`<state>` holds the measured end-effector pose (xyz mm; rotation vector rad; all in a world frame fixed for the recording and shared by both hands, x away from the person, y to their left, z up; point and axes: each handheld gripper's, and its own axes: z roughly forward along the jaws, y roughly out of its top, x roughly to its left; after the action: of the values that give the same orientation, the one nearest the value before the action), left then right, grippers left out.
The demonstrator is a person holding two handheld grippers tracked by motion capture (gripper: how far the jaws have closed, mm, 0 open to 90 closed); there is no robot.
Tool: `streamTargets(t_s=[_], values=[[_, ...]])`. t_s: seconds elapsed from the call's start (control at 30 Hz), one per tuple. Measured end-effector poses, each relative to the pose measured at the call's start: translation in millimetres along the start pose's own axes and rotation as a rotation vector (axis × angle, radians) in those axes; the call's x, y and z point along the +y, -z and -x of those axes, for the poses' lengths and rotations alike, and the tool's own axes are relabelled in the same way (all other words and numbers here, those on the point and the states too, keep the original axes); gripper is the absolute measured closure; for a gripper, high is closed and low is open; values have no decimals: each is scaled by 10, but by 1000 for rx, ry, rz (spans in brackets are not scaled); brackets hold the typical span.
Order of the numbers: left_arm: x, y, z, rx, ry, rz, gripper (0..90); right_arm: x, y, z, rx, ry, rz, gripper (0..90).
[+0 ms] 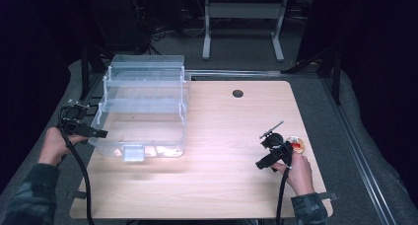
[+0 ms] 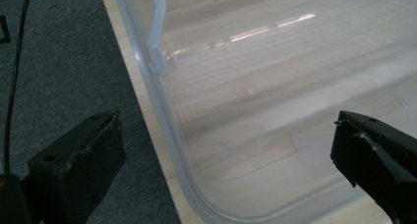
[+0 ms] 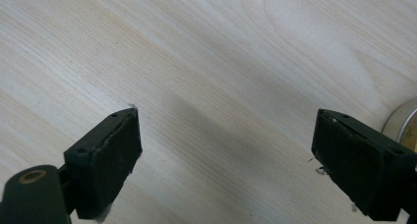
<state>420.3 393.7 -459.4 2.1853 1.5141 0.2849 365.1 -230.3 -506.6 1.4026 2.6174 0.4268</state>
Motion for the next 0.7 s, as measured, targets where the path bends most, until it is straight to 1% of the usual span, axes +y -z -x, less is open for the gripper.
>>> streamTargets(t_s=[0.07,0.1,0.17,0.2,0.23,0.3,0.37,0.43,0.47,0.5,0.53,0.6,0.7], values=[[4,-48,-38,0,16,-10,31,-11,-3,-6,3,0,-2,111],[7,-68,-56,-5,17,-18,59,-14,-2,-9,-2,2,-5,112],[10,-108,-95,-30,19,-30,181,-22,5,-4,2,3,-20,117],[14,-129,-105,-23,29,-34,197,-31,3,2,-3,2,-13,118],[20,-144,-122,-20,27,-40,201,-38,8,8,3,-2,-15,118],[33,-176,-155,-16,38,-51,278,-59,4,12,2,-7,-13,119],[47,-205,-180,-16,54,-51,318,-80,3,11,5,-11,-12,120],[67,-225,-202,-2,58,-50,379,-97,5,9,7,-16,-16,128],[75,-229,-216,3,65,-44,407,-107,6,15,6,-19,-13,128],[84,-237,-230,1,74,-48,453,-114,9,24,4,-22,-12,128],[91,-248,-236,3,80,-53,467,-120,13,36,12,-26,-14,128],[100,-264,-241,12,89,-53,538,-134,15,44,6,-26,-9,129],[113,-261,-245,17,97,-53,620,-151,27,38,8,-29,-8,129]])
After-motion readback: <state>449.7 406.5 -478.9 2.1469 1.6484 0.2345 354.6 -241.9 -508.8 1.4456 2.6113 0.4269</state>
